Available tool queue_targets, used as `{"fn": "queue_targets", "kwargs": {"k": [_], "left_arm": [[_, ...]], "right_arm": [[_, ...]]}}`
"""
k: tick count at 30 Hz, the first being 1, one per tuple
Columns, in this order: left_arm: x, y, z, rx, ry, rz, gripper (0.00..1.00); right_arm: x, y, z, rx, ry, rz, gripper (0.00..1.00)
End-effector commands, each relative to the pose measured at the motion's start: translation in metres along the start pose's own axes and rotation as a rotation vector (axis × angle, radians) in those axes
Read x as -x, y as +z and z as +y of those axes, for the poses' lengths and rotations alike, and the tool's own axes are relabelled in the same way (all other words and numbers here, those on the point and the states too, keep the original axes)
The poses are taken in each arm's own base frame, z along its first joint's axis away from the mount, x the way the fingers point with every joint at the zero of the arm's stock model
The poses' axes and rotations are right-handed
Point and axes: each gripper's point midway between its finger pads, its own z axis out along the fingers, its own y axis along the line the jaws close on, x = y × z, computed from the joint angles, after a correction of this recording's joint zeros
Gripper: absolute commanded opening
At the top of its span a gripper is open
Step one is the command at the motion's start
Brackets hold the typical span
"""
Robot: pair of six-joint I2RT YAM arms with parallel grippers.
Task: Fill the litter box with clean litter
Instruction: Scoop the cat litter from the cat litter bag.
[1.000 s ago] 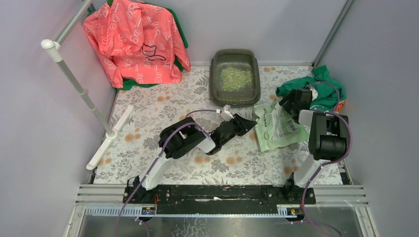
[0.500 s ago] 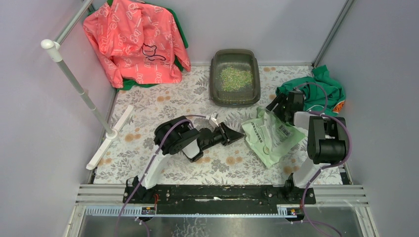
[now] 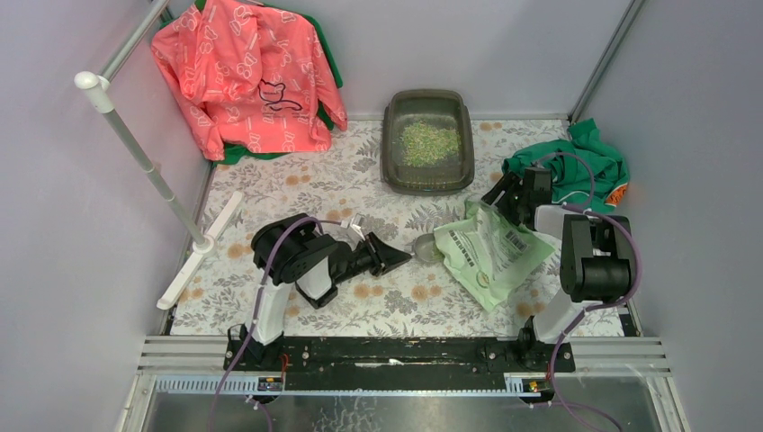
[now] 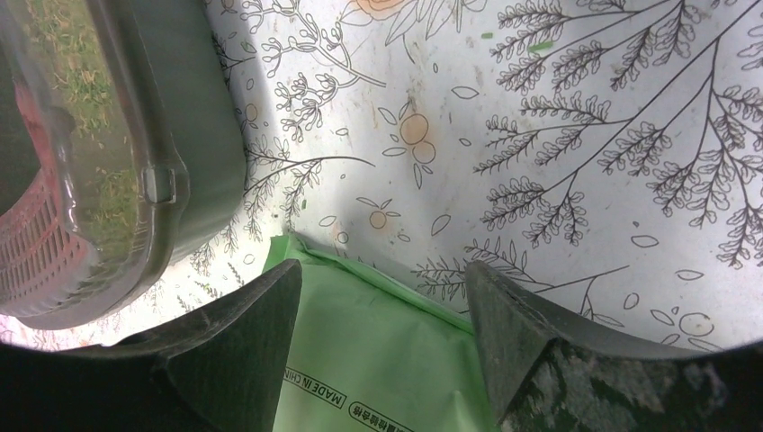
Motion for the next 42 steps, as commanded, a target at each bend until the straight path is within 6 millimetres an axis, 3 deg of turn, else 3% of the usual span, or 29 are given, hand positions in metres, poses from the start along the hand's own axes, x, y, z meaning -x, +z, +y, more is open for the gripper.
{"fn": "queue_targets", "kwargs": {"k": [1, 7, 14, 26, 36, 42], "left_arm": [[-0.004, -0.020, 0.000, -0.008, 0.047, 0.003, 0.00], [-0.008, -0.046, 0.010, 0.045, 0.094, -0.015, 0.00], [-0.001, -0.064, -0.006, 0.021, 0.171, -0.067, 0.00], [-0.002, -0.054, -0.002, 0.019, 0.186, -0.054, 0.00], [-0.005, -0.046, -0.038, -0.094, 0.145, -0.016, 0.00], [-0.013, -0.050, -0.043, -0.107, 0.081, 0.034, 0.00]], "right_arm": [[-0.052, -0.015, -0.018, -0.075, 0.021, 0.177, 0.75], [-0.047, -0.022, -0.017, -0.078, 0.006, 0.157, 0.76], [-0.040, -0.034, -0.010, -0.058, 0.002, 0.129, 0.76], [-0.014, -0.068, 0.011, -0.031, -0.036, 0.065, 0.78], [-0.008, -0.088, 0.017, -0.019, -0.085, 0.044, 0.78], [-0.011, -0.098, 0.022, 0.007, -0.095, 0.050, 0.78]]}}
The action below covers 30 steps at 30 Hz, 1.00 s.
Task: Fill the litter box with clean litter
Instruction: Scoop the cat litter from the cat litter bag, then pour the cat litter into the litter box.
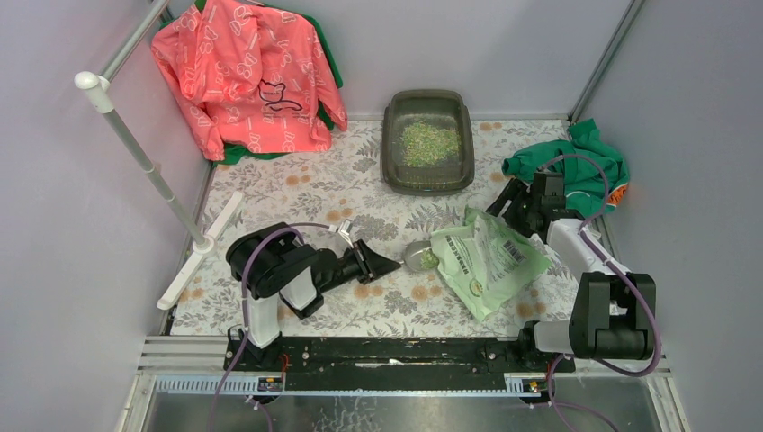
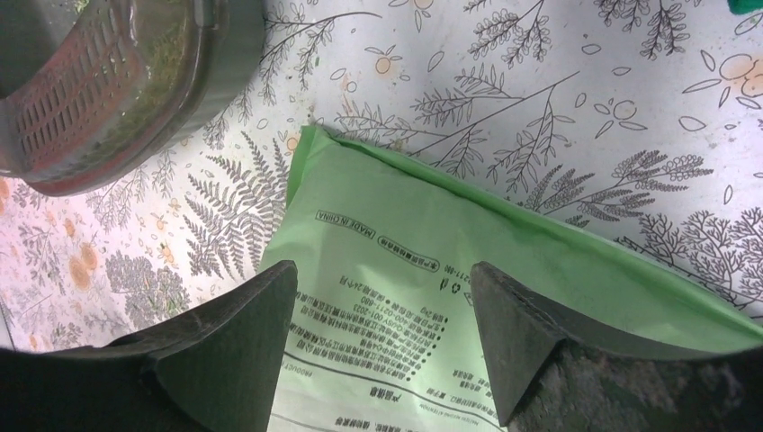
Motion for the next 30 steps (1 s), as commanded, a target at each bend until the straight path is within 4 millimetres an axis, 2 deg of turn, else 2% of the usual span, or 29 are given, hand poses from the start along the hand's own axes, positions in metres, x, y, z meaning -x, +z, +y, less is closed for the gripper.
{"fn": "queue_targets", "kwargs": {"k": [1, 10, 13, 20, 24, 28, 30], "left_arm": [[0.001, -0.006, -0.029, -0.102, -0.025, 0.016, 0.00], [-0.006, -0.043, 0.000, 0.022, -0.142, 0.000, 0.00], [-0.009, -0.061, 0.007, 0.060, -0.160, -0.023, 0.00], [0.001, -0.095, -0.001, 0.053, -0.207, -0.126, 0.00], [0.004, -0.098, -0.002, 0.059, -0.208, -0.147, 0.00], [0.017, -0.089, 0.003, 0.143, -0.138, -0.174, 0.00], [0.031, -0.087, -0.011, 0.146, -0.100, -0.205, 0.00]], "right_arm": [[0.008, -0.015, 0.015, 0.048, -0.045, -0.019, 0.79], [0.008, -0.022, 0.021, 0.072, -0.058, -0.017, 0.79], [0.008, -0.023, 0.022, 0.078, -0.060, -0.017, 0.79], [0.008, -0.022, 0.024, 0.087, -0.065, -0.014, 0.79], [0.008, -0.022, 0.024, 0.086, -0.066, -0.013, 0.79], [0.008, -0.023, 0.026, 0.097, -0.061, -0.012, 0.79], [0.008, -0.023, 0.026, 0.101, -0.056, -0.015, 0.79]]}}
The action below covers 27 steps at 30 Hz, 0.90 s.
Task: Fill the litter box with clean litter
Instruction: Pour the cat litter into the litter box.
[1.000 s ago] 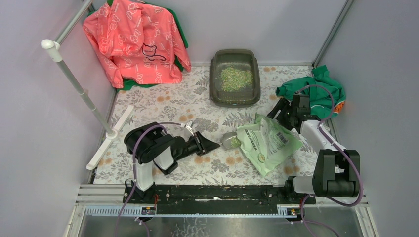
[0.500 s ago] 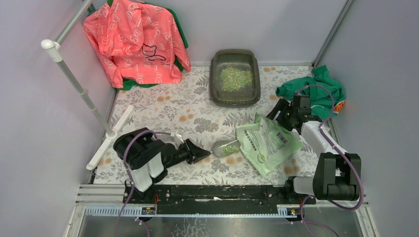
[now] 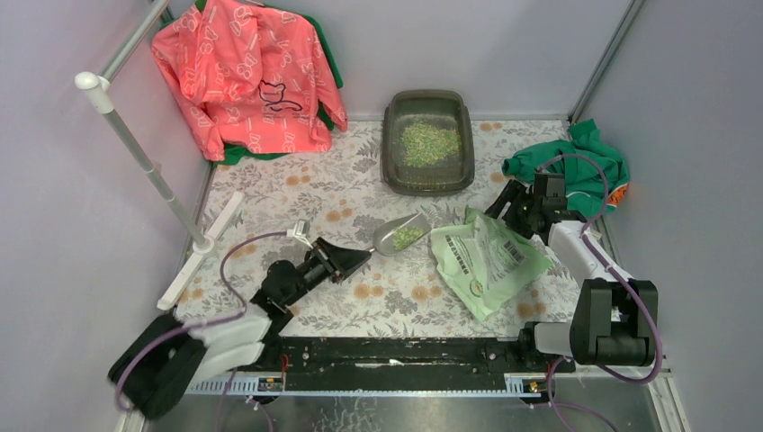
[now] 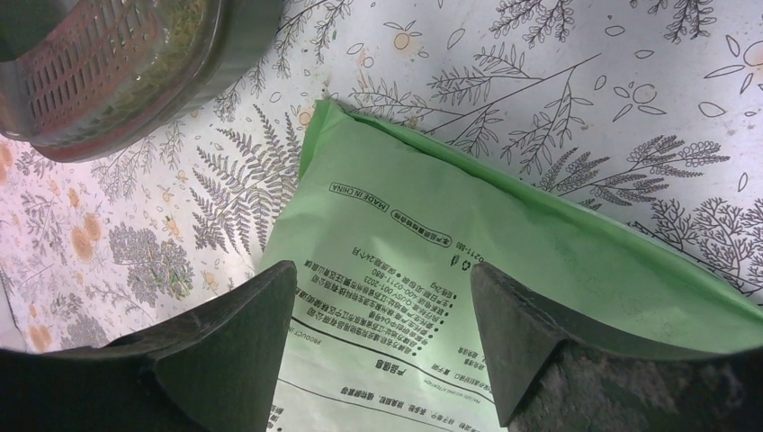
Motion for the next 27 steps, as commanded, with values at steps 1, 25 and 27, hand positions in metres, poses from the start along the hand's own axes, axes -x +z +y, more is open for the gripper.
{"fn": "queue_targets", "kwargs": {"k": [1, 25, 27], "left_arm": [[0.007, -0.019, 0.048, 0.245, 0.054, -0.036, 0.00], [0.165, 0.205, -0.056, 0.366, 0.732, -0.167, 0.00], [0.174, 0.228, -0.050, 0.435, 0.828, -0.181, 0.00]], "right_arm": [[0.014, -0.011, 0.021, 0.072, -0.021, -0.039, 0.79], [-0.003, -0.013, 0.022, 0.120, 0.001, -0.024, 0.80], [-0.006, -0.012, 0.022, 0.126, 0.003, -0.022, 0.80]]}}
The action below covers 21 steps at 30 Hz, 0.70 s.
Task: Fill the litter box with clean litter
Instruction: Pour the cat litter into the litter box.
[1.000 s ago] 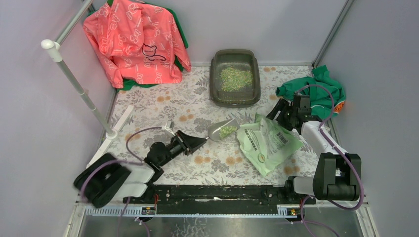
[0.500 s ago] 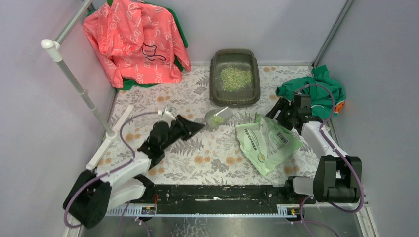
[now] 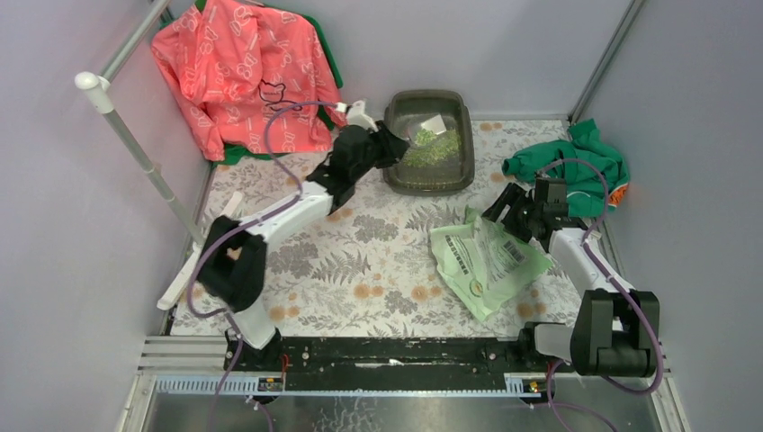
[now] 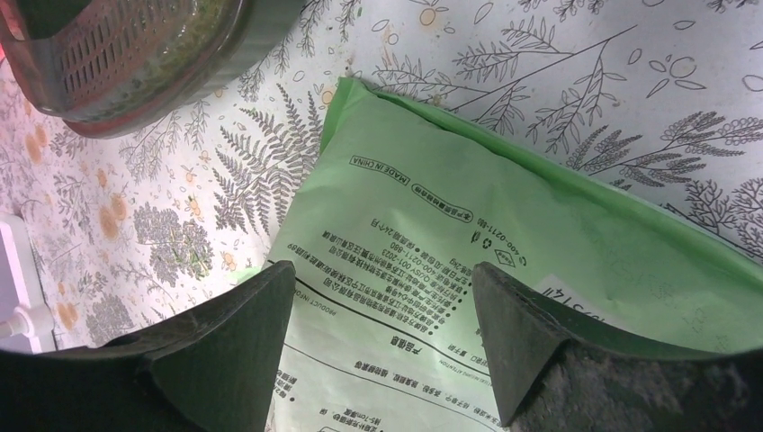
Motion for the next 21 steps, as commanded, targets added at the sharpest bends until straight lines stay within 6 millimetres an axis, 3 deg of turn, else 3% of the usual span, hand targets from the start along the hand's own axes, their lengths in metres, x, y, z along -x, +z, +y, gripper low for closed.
{"fn": "queue_targets", "kwargs": {"k": [1, 6, 11, 14, 17, 21], "left_arm": [[0.010, 0.045, 0.023, 0.195, 0.298, -0.037, 0.00], [0.015, 0.075, 0.040, 0.403, 0.535, -0.081, 0.00], [0.032, 0.091, 0.052, 0.571, 0.713, -0.107, 0.00], [0.041, 0.089, 0.046, 0.627, 0.833, -0.130, 0.00], [0.045, 0.081, 0.028, 0.684, 0.996, -0.182, 0.00], [0.038, 0.066, 0.014, 0.761, 1.152, -0.228, 0.00]], "right_arm": [[0.002, -0.004, 0.014, 0.069, -0.012, -0.026, 0.80], [0.000, -0.004, 0.014, 0.077, -0.013, -0.019, 0.80], [0.002, -0.009, 0.020, 0.102, -0.016, -0.028, 0.80], [0.003, -0.014, 0.023, 0.109, -0.023, -0.035, 0.80], [0.006, -0.019, 0.024, 0.107, -0.034, -0.049, 0.81], [0.012, -0.030, 0.029, 0.105, -0.041, -0.075, 0.80]]}}
